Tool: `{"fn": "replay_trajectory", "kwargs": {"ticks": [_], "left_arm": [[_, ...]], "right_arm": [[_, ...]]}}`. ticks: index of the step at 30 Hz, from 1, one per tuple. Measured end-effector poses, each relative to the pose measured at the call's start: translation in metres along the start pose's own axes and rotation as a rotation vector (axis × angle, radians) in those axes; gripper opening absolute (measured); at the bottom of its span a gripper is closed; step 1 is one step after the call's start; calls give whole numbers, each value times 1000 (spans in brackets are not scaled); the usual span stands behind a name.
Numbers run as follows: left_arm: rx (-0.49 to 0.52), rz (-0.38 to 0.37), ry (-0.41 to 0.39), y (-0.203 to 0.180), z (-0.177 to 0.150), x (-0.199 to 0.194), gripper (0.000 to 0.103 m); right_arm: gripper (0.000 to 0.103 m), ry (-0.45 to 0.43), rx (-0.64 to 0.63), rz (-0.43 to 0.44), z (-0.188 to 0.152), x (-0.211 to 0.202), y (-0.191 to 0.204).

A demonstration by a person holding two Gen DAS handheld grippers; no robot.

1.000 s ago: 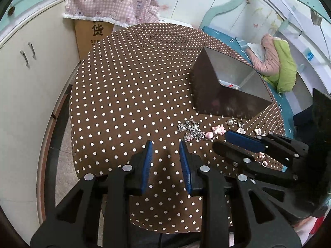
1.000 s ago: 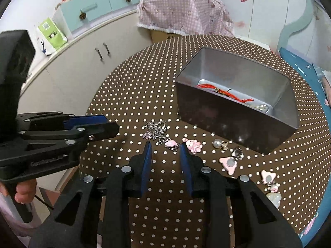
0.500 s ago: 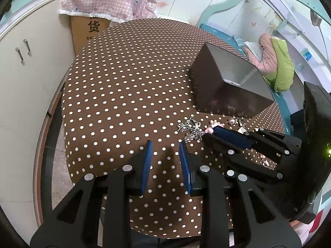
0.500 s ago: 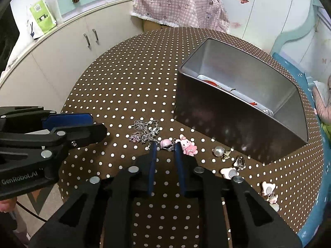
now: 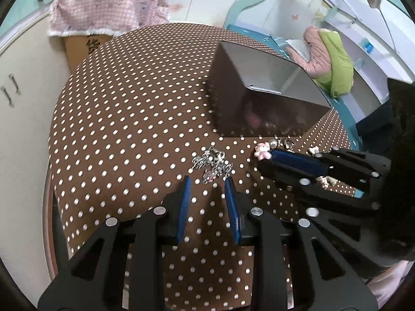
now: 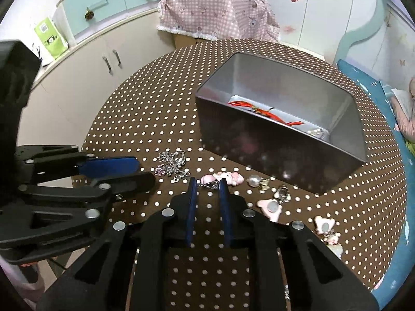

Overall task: Organize jewelry
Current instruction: 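Grasp the silver charm chain with the left tool, then lower the silver charm chain into the grey box and open left tool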

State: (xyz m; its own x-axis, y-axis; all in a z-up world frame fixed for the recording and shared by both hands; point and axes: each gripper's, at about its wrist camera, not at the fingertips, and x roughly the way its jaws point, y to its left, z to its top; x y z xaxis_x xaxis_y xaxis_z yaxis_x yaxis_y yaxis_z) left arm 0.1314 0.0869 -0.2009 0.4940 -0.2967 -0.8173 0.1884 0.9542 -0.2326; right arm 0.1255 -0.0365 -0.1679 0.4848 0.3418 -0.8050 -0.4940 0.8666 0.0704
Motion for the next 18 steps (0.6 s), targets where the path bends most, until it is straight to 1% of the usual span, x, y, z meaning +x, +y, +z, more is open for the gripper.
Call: {"fn": "replay_trajectory", "kwargs": {"ticks": [3, 6, 8, 9, 13, 18], "left_arm": [[22, 13, -6, -5, 2, 7, 27], [40, 46, -4, -12, 6, 13, 25], [61, 85, -1, -16, 7, 16, 13], [62, 92, 1, -16, 7, 17, 11], [36, 95, 2, -12, 9, 16, 5], [8, 65, -9, -3, 12, 6, 4]], "right_arm": [[16, -9, 8, -12, 0, -4, -4], [16, -7, 10, -42, -1, -4, -9], [16, -4, 21, -34, -1, -2, -12], [16, -3, 23, -36, -1, -1, -12], [16, -7, 28, -29, -3, -3, -15], [16, -30, 31, -22, -3, -10, -17]]}}
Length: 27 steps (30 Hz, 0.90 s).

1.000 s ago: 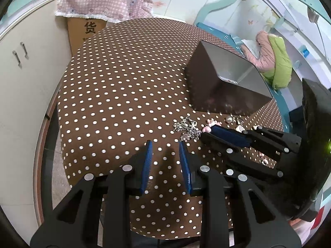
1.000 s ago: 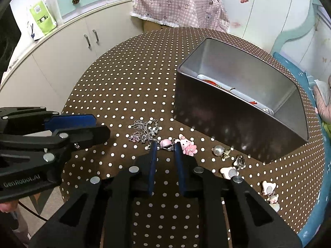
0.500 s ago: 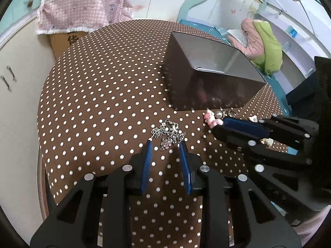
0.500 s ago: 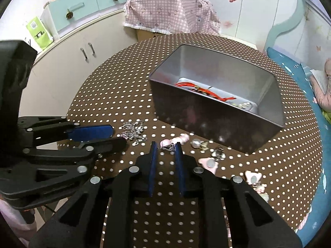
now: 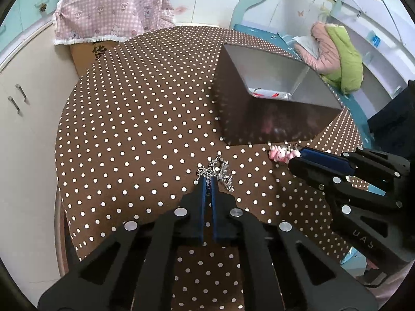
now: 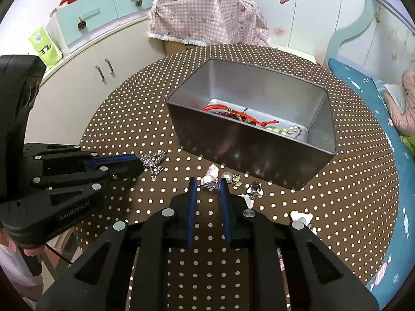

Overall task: Organize jewelry
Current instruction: 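Lower the silver charm chain into the grey box and open left tool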

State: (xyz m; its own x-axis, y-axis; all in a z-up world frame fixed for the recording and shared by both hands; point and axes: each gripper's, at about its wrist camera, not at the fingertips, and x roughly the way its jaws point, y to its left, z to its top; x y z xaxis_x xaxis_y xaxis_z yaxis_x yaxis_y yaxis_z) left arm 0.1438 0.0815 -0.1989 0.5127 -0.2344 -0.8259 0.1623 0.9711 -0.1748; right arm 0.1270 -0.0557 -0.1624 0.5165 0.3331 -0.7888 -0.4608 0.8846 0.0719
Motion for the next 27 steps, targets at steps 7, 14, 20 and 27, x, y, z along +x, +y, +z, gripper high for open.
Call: {"fn": "replay_trajectory", "kwargs": {"ticks": [7, 14, 20, 27], "left_arm": [[-19, -39, -41, 7, 7, -24, 4], [-16, -71, -101, 7, 17, -54, 4], [-3, -97, -157, -1, 28, -77, 4], [10, -122, -207, -14, 42, -95, 4]], "right_arm": [[16, -29, 13, 0, 1, -11, -6], [16, -65, 33, 0, -1, -24, -12], [16, -134, 39, 19, 3, -47, -16], [16, -205, 37, -7, 13, -72, -26]]}}
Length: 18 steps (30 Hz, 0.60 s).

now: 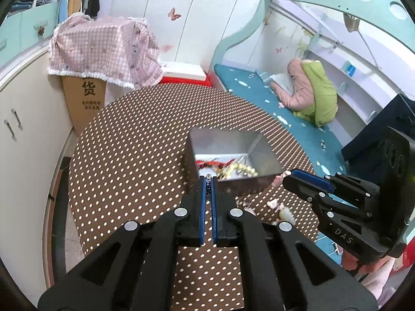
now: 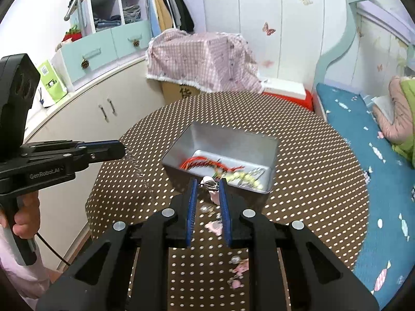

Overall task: Organize jewelry
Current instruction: 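Lower the silver charm chain into the grey box and open left tool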

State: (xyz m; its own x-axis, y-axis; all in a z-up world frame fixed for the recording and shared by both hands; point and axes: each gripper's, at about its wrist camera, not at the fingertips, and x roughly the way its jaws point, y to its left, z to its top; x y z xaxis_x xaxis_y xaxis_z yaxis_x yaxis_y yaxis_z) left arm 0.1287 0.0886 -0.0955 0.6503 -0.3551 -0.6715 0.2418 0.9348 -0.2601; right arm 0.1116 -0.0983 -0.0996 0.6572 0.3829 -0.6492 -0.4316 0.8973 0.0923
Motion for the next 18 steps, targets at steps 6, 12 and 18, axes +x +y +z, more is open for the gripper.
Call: {"fn": "replay_trajectory", "kwargs": {"ticks": [6, 12, 18], "left_arm": [[21, -34, -38, -13, 17, -9, 4], [35, -74, -73, -24, 32, -16, 4], [46, -116, -90, -33, 47, -14, 4]], "right_arm": [[16, -40, -1, -20, 9, -9, -10], [16, -83, -31, -22, 22, -20, -8], [16, -95, -43, -21, 32, -15, -8]]}}
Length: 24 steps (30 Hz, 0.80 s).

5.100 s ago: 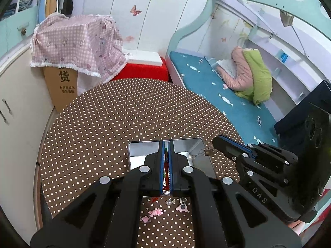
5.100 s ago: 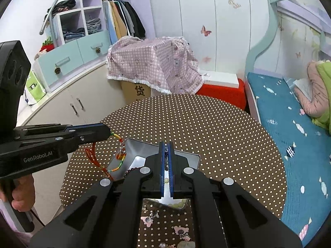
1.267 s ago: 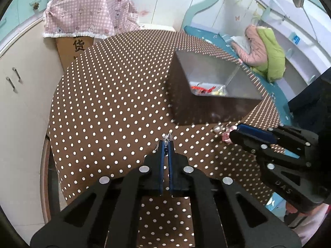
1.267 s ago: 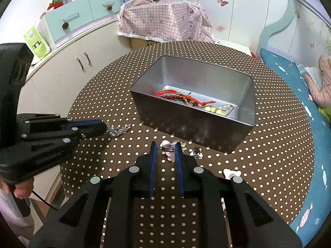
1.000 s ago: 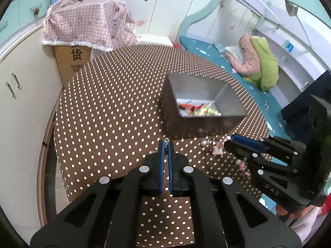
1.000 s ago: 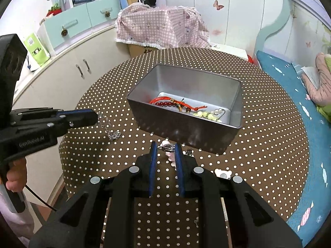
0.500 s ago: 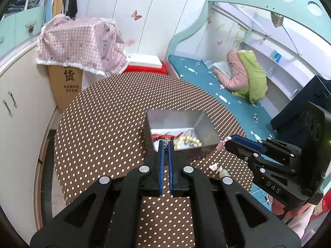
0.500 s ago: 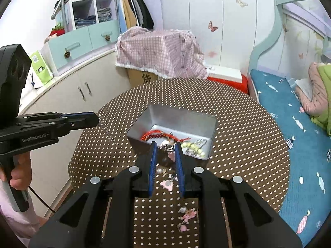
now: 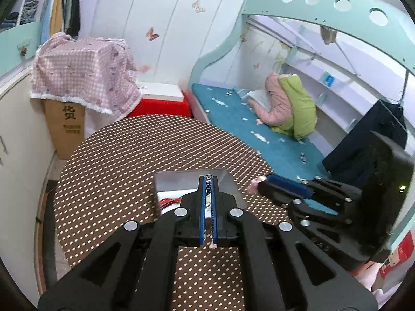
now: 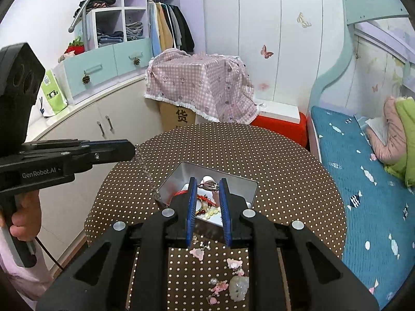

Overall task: Organize jewelry
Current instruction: 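Lower the silver charm chain into the grey box and open left tool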

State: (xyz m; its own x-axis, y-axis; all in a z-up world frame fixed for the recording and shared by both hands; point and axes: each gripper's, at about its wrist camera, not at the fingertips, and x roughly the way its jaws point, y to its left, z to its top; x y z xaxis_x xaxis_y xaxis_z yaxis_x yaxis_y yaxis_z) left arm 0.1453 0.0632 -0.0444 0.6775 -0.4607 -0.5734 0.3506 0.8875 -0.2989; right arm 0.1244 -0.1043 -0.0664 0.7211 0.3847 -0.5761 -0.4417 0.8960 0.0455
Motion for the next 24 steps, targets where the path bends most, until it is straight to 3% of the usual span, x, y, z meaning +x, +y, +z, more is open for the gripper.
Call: {"fn": "replay_trajectory", "kwargs": {"ticks": [9, 20, 24], "left_arm": [[-21, -11, 26, 8, 10, 30, 4], [-53, 21, 121, 32, 2, 76, 4], [-55, 39, 150, 34, -5, 84, 8]], "right_arm": [[16, 56, 30, -1, -2, 29, -12], [16, 132, 58, 12, -11, 59, -29], [32, 144, 79, -1, -12, 63, -35]]}}
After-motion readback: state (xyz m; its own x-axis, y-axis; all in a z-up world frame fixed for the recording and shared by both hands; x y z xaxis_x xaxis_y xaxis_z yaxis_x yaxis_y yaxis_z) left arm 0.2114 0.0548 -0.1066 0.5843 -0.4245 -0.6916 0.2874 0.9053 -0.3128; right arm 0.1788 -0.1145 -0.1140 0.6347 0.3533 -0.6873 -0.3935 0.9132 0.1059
